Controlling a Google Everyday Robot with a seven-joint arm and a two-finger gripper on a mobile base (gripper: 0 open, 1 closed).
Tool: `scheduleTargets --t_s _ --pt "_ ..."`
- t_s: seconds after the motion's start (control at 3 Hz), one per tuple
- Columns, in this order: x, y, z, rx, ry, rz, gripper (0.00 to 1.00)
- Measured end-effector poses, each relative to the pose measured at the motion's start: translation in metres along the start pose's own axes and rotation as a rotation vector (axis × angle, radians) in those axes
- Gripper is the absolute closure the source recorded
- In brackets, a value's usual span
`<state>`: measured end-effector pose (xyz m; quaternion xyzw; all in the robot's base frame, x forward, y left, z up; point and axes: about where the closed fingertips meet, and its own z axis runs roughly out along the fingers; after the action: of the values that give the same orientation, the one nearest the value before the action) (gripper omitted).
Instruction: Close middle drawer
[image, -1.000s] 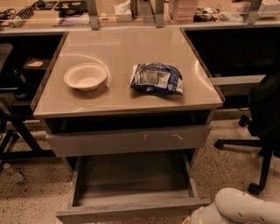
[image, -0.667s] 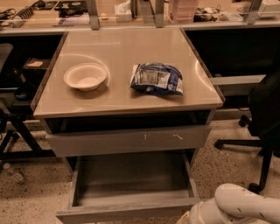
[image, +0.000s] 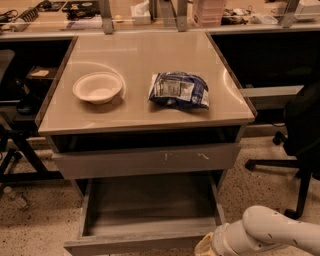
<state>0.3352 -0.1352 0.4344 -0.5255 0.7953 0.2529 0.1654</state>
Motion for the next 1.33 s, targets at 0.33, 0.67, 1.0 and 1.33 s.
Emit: scheduleTargets --t_s 0.33,0.67,1.0,1.33 --pt "-0.003 -0.007 0.006 0.011 -0.006 -0.024 1.00" --pt "-0.006 -0.011 0.009 0.016 -0.008 -0.040 1.00" --pt "-0.013 -0.016 0.011 0.020 -0.012 -0.066 1.00" --pt "-0.017 -0.018 0.012 0.022 -0.015 -0.080 1.00"
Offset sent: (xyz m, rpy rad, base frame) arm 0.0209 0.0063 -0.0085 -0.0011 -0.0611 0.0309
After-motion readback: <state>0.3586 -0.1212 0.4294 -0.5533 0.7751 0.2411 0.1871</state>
